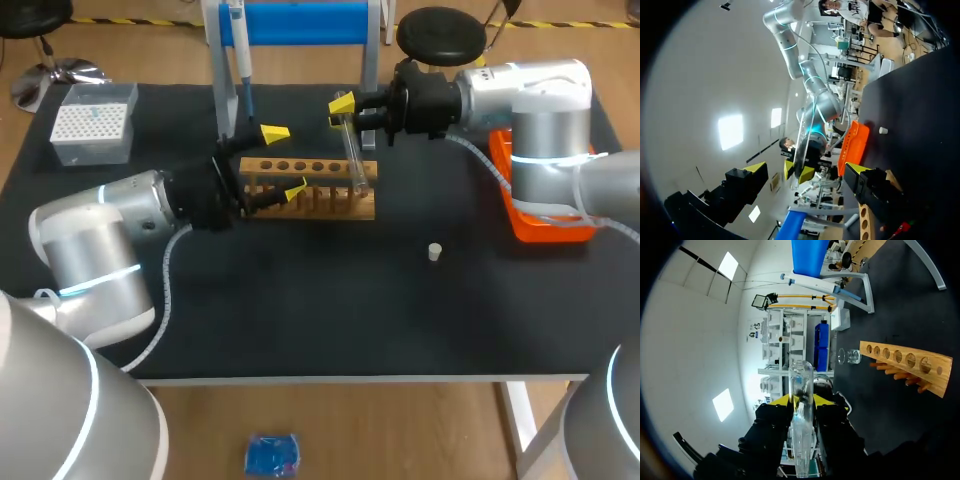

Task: Invert the test tube, pick up the pipette, mount the tip to pipette, aspirate from beaker and dispense into the tube, eject the tip, return the pipette, and cap with the stopper.

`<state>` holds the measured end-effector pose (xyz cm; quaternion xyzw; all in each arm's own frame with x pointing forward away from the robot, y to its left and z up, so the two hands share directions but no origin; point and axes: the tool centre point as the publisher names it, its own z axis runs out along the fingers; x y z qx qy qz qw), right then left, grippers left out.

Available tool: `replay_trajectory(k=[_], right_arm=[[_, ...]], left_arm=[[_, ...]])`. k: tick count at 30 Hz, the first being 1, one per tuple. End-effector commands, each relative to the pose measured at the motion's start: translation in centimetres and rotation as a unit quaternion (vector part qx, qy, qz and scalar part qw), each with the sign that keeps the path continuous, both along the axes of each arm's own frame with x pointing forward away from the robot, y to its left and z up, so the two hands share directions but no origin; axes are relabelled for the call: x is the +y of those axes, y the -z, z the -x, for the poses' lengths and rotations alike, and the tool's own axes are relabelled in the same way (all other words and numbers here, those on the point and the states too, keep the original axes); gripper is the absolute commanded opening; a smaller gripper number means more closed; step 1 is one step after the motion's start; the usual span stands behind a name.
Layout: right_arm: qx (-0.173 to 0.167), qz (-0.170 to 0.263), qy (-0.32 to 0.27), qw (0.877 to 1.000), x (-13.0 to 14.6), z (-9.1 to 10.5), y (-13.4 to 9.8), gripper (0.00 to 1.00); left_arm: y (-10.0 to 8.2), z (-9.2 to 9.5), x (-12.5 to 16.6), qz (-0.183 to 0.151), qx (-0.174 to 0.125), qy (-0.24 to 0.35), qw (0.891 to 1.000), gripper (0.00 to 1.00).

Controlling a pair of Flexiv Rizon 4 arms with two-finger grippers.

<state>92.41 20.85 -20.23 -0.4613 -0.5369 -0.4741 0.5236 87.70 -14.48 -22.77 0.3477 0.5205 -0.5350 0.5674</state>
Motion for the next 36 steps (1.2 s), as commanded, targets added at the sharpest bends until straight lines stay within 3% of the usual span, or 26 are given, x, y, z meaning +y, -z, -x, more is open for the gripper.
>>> replay_trajectory(k=[1,3,8,11,13,18,28,36], right_arm=[[0.000,0.000,0.000,1.000,0.0,0.0,0.0,0.00],[0.000,0.000,0.000,1.000,0.0,0.0,0.0,0.00],[0.000,0.000,0.000,1.000,0.0,0.0,0.0,0.00],[0.000,0.000,0.000,1.000,0.0,0.0,0.0,0.00],[0.000,0.000,0.000,1.000,0.0,0.0,0.0,0.00],[0.000,0.000,0.000,1.000,0.0,0.0,0.0,0.00],[0.000,0.000,0.000,1.000,0.0,0.0,0.0,0.00],[0.000,0.000,0.000,1.000,0.0,0.0,0.0,0.00]], left_arm=[[-0.5,0.3,0.2,-0.047,-0.019,-0.025,0.998,1.00],[-0.5,0.4,-0.3,-0.063,-0.023,-0.024,0.997,1.00],[0.0,0.5,-1.3,-0.137,-0.031,-0.030,0.990,1.00],[-0.2,0.3,-1.6,-0.141,-0.035,-0.028,0.989,1.00],[-0.5,0.3,-1.8,-0.124,-0.038,-0.021,0.991,1.00],[-0.6,0.4,-2.7,-0.148,-0.049,-0.013,0.988,1.00],[-2.3,0.8,-4.7,-0.146,-0.061,0.001,0.987,1.00],[-3.3,1.5,-6.6,-0.167,-0.066,0.006,0.984,1.00]])
